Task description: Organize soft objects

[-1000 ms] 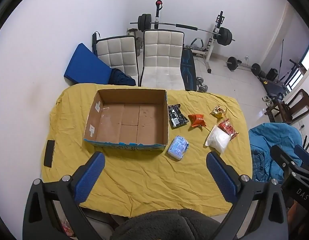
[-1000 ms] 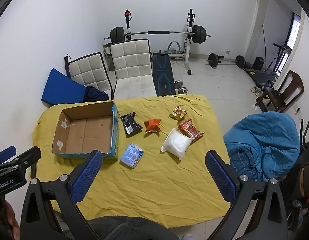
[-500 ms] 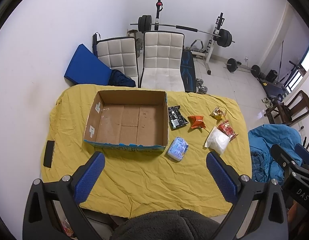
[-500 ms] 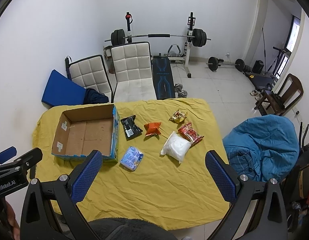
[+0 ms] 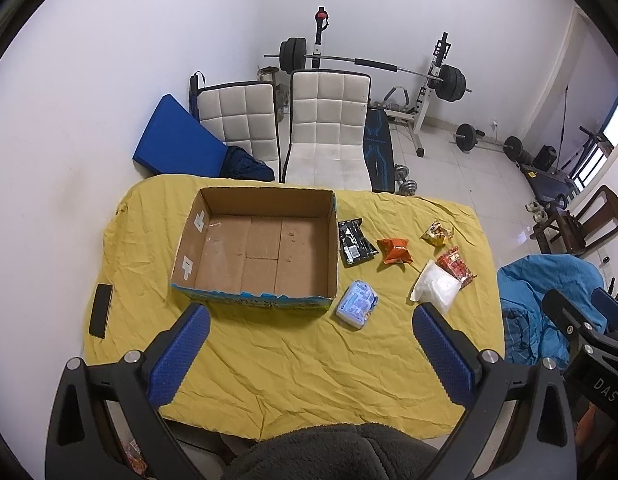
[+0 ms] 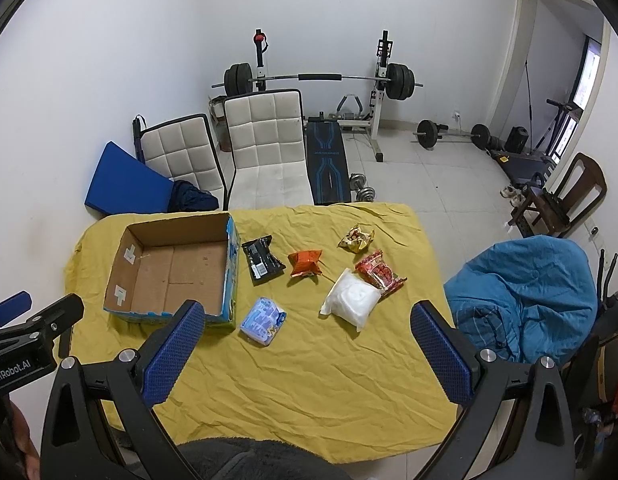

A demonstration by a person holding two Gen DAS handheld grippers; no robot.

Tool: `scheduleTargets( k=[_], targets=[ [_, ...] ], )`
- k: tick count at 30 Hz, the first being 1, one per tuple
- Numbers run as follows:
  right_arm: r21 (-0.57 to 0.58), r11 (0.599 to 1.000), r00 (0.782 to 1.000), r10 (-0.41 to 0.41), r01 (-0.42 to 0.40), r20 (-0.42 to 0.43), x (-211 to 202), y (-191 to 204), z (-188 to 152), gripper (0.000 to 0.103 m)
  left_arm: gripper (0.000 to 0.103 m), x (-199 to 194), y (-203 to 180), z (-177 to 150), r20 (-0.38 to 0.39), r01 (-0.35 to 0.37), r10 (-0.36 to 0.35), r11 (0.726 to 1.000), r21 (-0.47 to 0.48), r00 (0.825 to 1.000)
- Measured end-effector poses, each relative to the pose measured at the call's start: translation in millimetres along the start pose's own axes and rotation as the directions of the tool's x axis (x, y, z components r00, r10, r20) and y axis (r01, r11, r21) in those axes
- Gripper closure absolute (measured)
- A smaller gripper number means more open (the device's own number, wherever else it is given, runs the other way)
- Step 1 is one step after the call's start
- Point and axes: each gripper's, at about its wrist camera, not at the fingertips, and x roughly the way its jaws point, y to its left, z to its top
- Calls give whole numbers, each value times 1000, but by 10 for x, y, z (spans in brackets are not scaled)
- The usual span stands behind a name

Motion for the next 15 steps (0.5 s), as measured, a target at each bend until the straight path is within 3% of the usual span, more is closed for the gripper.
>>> scheduleTargets(
  k=[15],
  targets=[
    [3,1000,1000,3,-3,6,-44,-15,31,0,0,-6,-7,2,1,1,-1,1000,1,1000]
  ],
)
